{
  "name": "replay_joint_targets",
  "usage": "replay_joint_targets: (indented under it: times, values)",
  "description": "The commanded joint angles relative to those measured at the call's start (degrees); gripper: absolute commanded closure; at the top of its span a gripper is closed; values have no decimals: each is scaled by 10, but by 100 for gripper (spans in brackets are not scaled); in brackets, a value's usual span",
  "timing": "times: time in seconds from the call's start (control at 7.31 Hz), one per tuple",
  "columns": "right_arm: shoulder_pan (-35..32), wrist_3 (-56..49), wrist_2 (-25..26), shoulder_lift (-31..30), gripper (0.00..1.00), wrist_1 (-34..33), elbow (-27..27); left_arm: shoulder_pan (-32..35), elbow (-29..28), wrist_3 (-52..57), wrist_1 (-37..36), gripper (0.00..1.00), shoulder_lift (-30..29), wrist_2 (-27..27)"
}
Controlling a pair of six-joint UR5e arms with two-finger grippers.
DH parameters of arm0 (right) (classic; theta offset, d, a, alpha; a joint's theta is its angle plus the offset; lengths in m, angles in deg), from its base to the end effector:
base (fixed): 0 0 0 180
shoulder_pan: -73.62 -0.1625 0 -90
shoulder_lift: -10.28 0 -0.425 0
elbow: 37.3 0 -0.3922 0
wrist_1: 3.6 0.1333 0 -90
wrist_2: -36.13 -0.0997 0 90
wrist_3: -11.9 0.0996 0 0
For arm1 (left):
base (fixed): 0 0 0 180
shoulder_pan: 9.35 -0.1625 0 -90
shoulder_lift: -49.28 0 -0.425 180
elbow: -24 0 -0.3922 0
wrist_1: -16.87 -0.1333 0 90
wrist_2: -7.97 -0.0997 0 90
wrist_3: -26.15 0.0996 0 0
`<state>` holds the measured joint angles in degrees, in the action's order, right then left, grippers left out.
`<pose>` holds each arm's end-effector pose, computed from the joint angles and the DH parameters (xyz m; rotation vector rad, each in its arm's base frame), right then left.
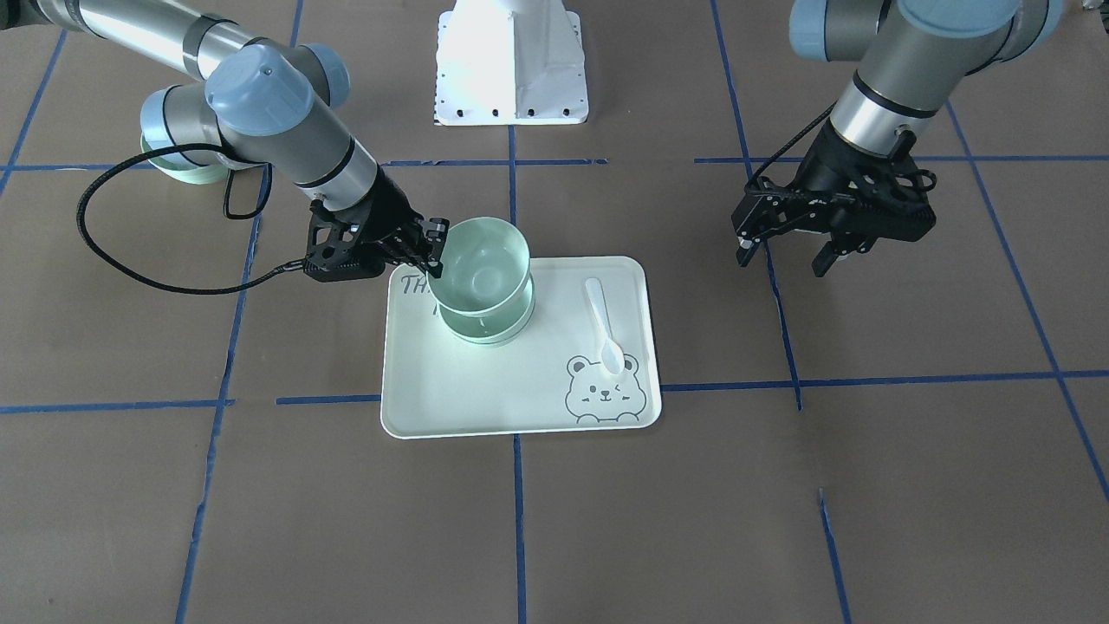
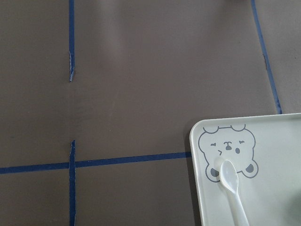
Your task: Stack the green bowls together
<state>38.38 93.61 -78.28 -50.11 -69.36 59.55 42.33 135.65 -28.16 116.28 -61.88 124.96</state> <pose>-0.4804 -0.4522 0.2564 0.0289 -1.1106 0.1955 0.2858 -0.5037 0.2679 0.3003 0.9469 -0.0412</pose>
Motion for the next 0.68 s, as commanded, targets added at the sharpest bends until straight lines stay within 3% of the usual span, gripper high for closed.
replay_joint_targets:
  times: [0.0, 0.27, 0.55]
  values:
    - [-13, -8, 1, 1, 0, -43, 20, 0, 0, 2, 0, 0, 4, 1]
    - [-97, -10, -80, -22, 0, -49, 38, 20, 7, 74, -2, 0, 31, 3]
    - [-215, -110, -188, -83, 0, -50, 43, 107, 9, 214, 0, 0, 93, 24]
